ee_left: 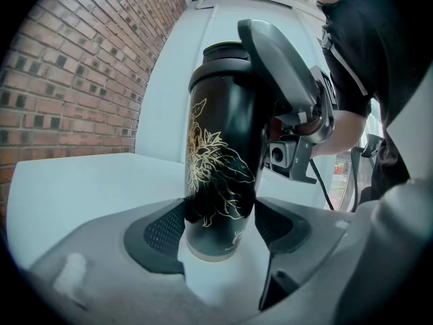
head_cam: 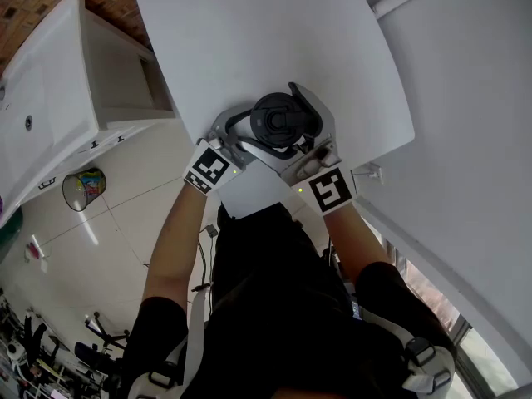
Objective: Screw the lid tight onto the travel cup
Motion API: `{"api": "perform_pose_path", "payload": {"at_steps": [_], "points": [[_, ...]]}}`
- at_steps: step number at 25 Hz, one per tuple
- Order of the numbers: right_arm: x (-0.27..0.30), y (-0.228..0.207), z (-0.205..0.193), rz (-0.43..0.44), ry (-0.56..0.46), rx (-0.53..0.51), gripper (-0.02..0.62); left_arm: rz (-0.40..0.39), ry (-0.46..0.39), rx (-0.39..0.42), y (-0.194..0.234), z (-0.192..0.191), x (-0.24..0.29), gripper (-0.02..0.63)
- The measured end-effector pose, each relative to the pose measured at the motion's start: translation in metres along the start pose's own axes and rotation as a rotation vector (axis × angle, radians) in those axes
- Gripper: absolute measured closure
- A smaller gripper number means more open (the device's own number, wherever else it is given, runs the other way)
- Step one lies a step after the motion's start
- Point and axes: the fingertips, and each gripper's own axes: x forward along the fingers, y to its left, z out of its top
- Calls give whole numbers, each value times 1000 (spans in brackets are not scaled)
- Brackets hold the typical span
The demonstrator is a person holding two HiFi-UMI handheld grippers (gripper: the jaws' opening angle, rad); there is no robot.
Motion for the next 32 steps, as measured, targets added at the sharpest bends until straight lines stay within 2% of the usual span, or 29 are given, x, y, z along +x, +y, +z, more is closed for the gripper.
{"api": "perform_pose_path", "payload": {"at_steps": [6,12,14,17,19,24,26,29,32], "points": [[-1,-4,-3,-83,5,30,121,4,1,2,0,0,1,276],[3,-7,-2,-225,25,16,121,9,-2,0,2,-1,-2,278],[4,-7,-4,-244,32,27,121,10,-2,0,2,-1,-2,278],[1,-4,-2,-171,18,89,92,12,0,-1,3,-1,-1,278],[-3,0,2,-68,13,102,74,10,1,-3,2,-1,0,277],[-5,7,4,238,71,51,74,8,1,-2,2,-2,0,276],[-4,9,5,312,84,40,74,7,0,-4,2,-1,0,276],[-4,9,6,324,71,36,95,6,-1,-6,2,0,-1,276],[-4,8,8,281,53,46,118,6,0,-4,3,0,-2,277]]}}
